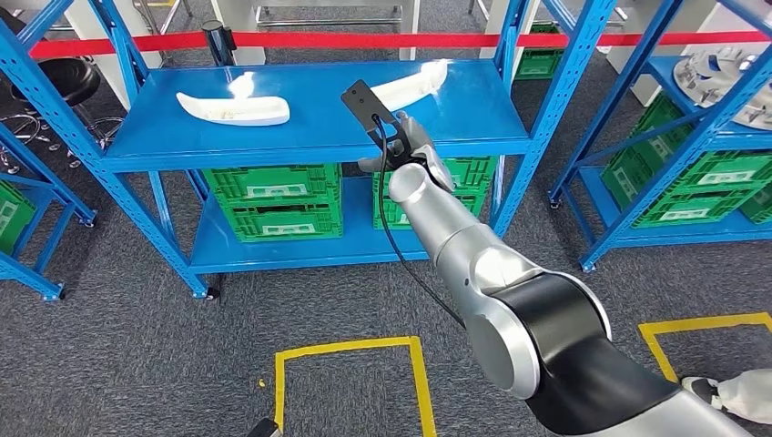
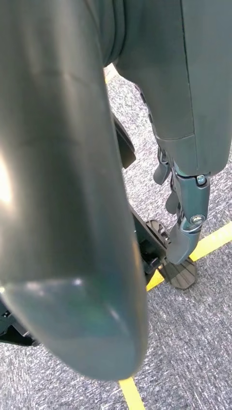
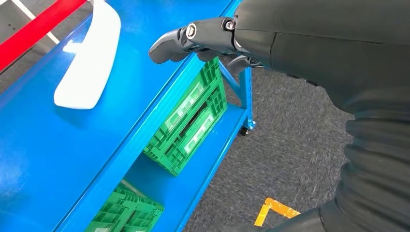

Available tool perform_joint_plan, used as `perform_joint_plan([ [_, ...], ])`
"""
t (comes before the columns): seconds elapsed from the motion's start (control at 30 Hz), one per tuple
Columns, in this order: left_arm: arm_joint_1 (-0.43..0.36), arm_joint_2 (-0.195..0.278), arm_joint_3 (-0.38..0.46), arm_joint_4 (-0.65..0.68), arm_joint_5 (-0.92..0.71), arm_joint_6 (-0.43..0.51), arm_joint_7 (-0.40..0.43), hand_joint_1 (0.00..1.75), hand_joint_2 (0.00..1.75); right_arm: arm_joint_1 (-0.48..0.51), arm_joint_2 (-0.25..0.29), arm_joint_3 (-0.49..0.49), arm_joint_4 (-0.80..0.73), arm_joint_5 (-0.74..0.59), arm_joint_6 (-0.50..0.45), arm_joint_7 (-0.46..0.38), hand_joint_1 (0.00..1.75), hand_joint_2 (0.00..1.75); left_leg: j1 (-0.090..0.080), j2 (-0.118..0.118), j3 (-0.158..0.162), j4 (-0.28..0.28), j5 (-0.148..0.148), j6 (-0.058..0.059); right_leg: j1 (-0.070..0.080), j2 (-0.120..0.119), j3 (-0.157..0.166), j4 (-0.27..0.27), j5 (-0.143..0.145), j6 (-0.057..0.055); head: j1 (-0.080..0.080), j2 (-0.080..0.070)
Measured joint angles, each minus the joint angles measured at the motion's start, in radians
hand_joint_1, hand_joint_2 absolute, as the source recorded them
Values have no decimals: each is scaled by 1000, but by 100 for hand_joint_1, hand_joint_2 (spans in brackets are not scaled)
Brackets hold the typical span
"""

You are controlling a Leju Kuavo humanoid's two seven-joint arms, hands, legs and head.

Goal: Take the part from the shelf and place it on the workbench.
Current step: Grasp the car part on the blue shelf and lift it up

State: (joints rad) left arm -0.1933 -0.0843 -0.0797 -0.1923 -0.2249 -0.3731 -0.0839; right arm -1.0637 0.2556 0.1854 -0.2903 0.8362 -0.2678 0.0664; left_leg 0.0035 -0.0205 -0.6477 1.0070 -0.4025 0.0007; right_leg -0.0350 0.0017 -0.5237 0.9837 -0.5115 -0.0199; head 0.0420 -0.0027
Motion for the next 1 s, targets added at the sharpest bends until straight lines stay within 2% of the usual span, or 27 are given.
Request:
perform_joint_plan([
  [0.1, 0, 0, 0, 0, 0, 0, -1, 0, 0, 0, 0, 0, 0, 2, -1, 0, 0, 175, -1, 0, 0, 2, -1, 1, -3, 0, 4, -6, 1, 41, 0, 0],
  [0.13, 0, 0, 0, 0, 0, 0, -1, 0, 0, 0, 0, 0, 0, 2, -1, 0, 0, 175, -1, 0, 1, 2, -1, 2, -4, 0, 5, -7, 1, 52, 0, 0],
  [0.17, 0, 0, 0, 0, -1, 0, -1, 0, 0, 0, 0, 0, 0, 2, -2, 0, 0, 175, -1, 0, 1, 2, 0, 2, -4, 0, 6, -8, 1, 57, 0, 0],
  [0.43, 0, 0, 0, 0, -6, 0, 1, 0, 0, 0, 0, 0, 0, 4, -4, 0, 0, 175, 0, 1, 5, 3, 0, 1, -2, 0, 9, -7, 1, 58, 0, 0],
  [0.57, 0, 0, 0, 0, -8, 0, 1, 0, 0, -1, 0, 0, 0, 5, -4, 1, 0, 175, -6, 0, 6, 6, -6, 10, -7, 0, 12, -11, 1, 68, -1, 0],
  [0.63, -1, 0, 0, 0, -8, 0, 0, 0, 0, -3, 0, 0, 0, 6, -4, 2, 0, 175, -2, 2, 14, -5, -5, 17, -8, 0, 7, 3, -7, 71, 0, 0],
  [0.7, -2, 0, 0, 0, -9, 0, 1, 0, 0, -8, 0, 0, 0, 8, -4, 3, 0, 175, 2, 4, 22, -14, -6, 25, -5, 0, -36, 83, -43, 67, 1, 0],
  [0.77, -4, 0, 0, 0, -9, 0, 1, 0, 0, -9, 0, 0, 0, 9, -2, 5, 0, 175, -1, 6, 24, -12, -11, 30, 2, 0, -122, 229, -96, 60, 2, 0],
  [0.8, -3, 0, 0, 0, -9, 0, 1, 0, 0, -6, -1, 0, 1, 9, -1, 5, 0, 175, -3, 5, 25, -9, -14, 31, 6, 0, -160, 286, -108, 58, 2, 0],
  [0.83, -3, 0, 0, 0, -9, 0, 1, 0, 0, -3, -2, 0, 1, 9, 0, 6, 0, 175, -4, 4, 26, -5, -18, 31, 8, 1, -184, 313, -102, 55, 2, 0],
  [0.87, -2, 0, 0, 0, -9, 0, 2, 0, 0, -1, -3, 0, 1, 9, 0, 6, 0, 175, -4, 2, 27, 0, -22, 30, 9, 1, -187, 296, -74, 52, 2, 0],
  [0.93, -2, 0, 0, 0, -9, 0, 2, 0, 0, -2, -4, 0, 1, 9, 2, 6, 0, 175, -4, -2, 28, 15, -35, 22, 9, 0, -148, 175, 8, 43, 2, 0],
  [0.97, -2, 0, 0, 0, -9, 0, 2, 0, 0, -4, -4, 0, 1, 10, 2, 6, 0, 175, -6, -3, 26, 24, -41, 16, 11, 1, -126, 116, 36, 38, 2, 0],
  [1.0, -2, 0, 0, 0, -9, 0, 2, 0, 0, -5, -2, 0, 1, 10, 3, 6, 0, 175, -7, -3, 24, 29, -45, 9, 13, 2, -112, 80, 48, 33, 2, 0],
])
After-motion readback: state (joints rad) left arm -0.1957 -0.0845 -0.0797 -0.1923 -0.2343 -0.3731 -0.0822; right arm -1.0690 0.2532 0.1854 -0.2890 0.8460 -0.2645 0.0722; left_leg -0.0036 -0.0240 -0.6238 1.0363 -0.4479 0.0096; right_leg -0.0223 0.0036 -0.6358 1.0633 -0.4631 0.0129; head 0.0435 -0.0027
